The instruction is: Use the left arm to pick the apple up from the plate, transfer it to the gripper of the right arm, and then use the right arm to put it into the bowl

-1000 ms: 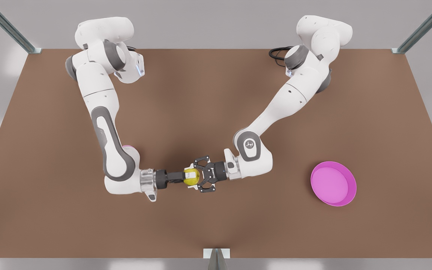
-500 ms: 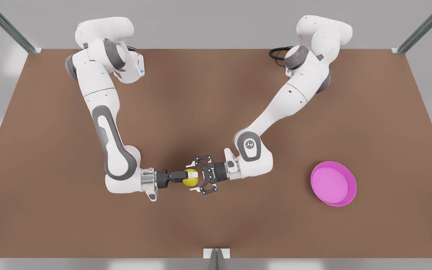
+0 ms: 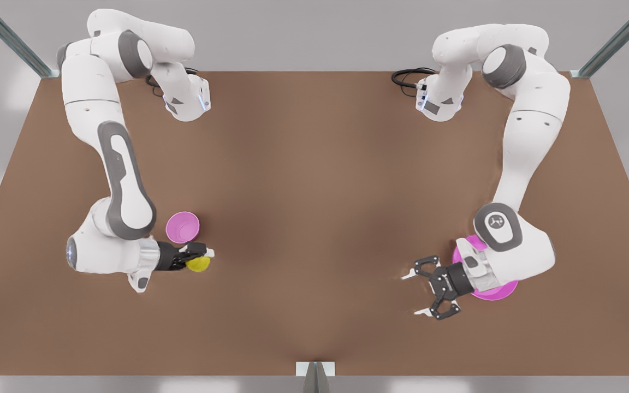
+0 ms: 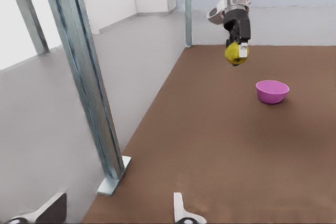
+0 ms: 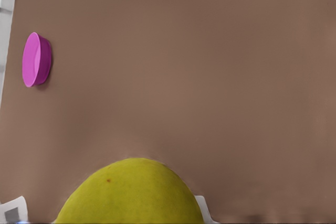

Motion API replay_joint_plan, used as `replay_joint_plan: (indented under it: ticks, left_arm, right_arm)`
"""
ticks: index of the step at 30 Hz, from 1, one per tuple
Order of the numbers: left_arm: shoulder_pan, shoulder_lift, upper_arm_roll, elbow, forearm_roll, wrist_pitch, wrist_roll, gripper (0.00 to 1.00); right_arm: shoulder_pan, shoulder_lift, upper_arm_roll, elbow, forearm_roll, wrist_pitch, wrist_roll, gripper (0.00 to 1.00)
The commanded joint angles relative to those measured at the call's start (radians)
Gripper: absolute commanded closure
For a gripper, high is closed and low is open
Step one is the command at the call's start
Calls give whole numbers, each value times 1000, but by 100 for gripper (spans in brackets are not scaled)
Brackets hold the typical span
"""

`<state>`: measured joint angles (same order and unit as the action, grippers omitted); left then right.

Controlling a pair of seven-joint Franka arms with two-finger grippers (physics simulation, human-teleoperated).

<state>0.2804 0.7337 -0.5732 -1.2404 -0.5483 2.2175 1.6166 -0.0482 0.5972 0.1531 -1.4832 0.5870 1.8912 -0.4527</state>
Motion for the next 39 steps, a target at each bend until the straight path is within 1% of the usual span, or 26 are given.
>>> replay_joint_plan:
  ticks: [1,2,3,5,6,7,8,10,14,17,20,22,23,24,25,26,28,29,31,33,34,35,36,37,38,39]
  left_arm:
    - [65,-138,9,6,680,-625,-1081,0]
    - [71,-189,9,7,804,-705,-1185,0]
    - [72,-224,9,7,852,-707,-1293,0]
    - [77,-321,39,1,840,-707,-1474,0]
    - [-64,-436,284,-56,676,-694,-1477,0]
    - [-245,-519,508,-155,608,-633,-1480,0]
    - [-293,-553,573,-192,574,-596,-1509,0]
    - [-305,-554,570,-194,573,-564,-1707,0]
    - [-300,-510,569,-146,574,-572,-1703,0]
    - [-306,-514,567,-136,570,-627,-1683,0]
    - [-311,-516,567,-136,553,-627,-1683,0]
    - [-310,-514,567,-136,553,-627,-1683,0]
    - [-311,-514,567,-136,553,-627,-1683,0]
    - [-310,-514,567,-136,551,-627,-1683,0]
    - [-311,-514,567,-136,551,-627,-1684,0]
    - [-311,-514,567,-136,553,-627,-1686,0]
    - [-311,-514,566,-134,553,-627,-1687,0]
    - [-311,-514,566,-136,553,-627,-1687,0]
    - [-311,-514,566,-136,553,-627,-1687,0]
    - [-311,-514,566,-136,553,-627,-1689,0]
    - [-311,-514,566,-134,554,-627,-1689,0]
    - [-311,-514,566,-134,554,-627,-1689,0]
    - [-311,-514,566,-134,557,-627,-1687,0]
    - [-311,-513,566,-134,559,-627,-1687,0]
    - [-313,-513,566,-133,559,-627,-1687,0]
    - [-313,-513,566,-129,559,-627,-1687,0]
  right_arm:
    - [-56,-102,2,-149,-202,2,-98,31]
    - [-64,-152,2,-198,-256,2,-100,31]
    - [-65,-180,2,-230,-269,3,-100,31]
    - [-88,-206,2,-272,-329,6,-119,31]
    - [-96,-205,2,-295,-329,17,-135,30]
    - [-94,-200,3,-307,-331,45,-135,30]
    - [-94,-188,3,-315,-357,68,-135,30]
    - [-90,-180,8,-390,-357,163,-136,30]
    - [-96,-178,23,-480,-357,262,-152,30]
    - [-97,-180,23,-482,-357,258,-153,29]
    - [-88,-169,23,-482,-355,339,-152,29]
    - [-93,-166,36,-483,-355,332,-152,28]
    - [-94,-168,36,-483,-355,325,-152,26]
    - [-96,-169,37,-483,-355,324,-152,10]
    - [-96,-169,37,-483,-355,318,-159,2]
    - [-97,-169,37,-482,-355,316,-159,0]
    - [-99,-169,37,-482,-355,316,-161,0]
    - [-97,-175,37,-473,-355,298,-162,0]
    - [-97,-182,26,-229,-363,34,-149,0]
    - [-96,-194,37,30,-483,-193,-67,0]
    - [-93,-195,39,124,-532,-259,-21,0]
    - [-90,-247,39,156,-575,-303,90,0]
    - [-58,-344,20,162,-624,-374,175,0]
    - [34,-415,-65,159,-644,-429,235,0]
    - [109,-428,-150,161,-641,-487,282,0]
    - [108,-482,-155,129,-638,-491,325,0]
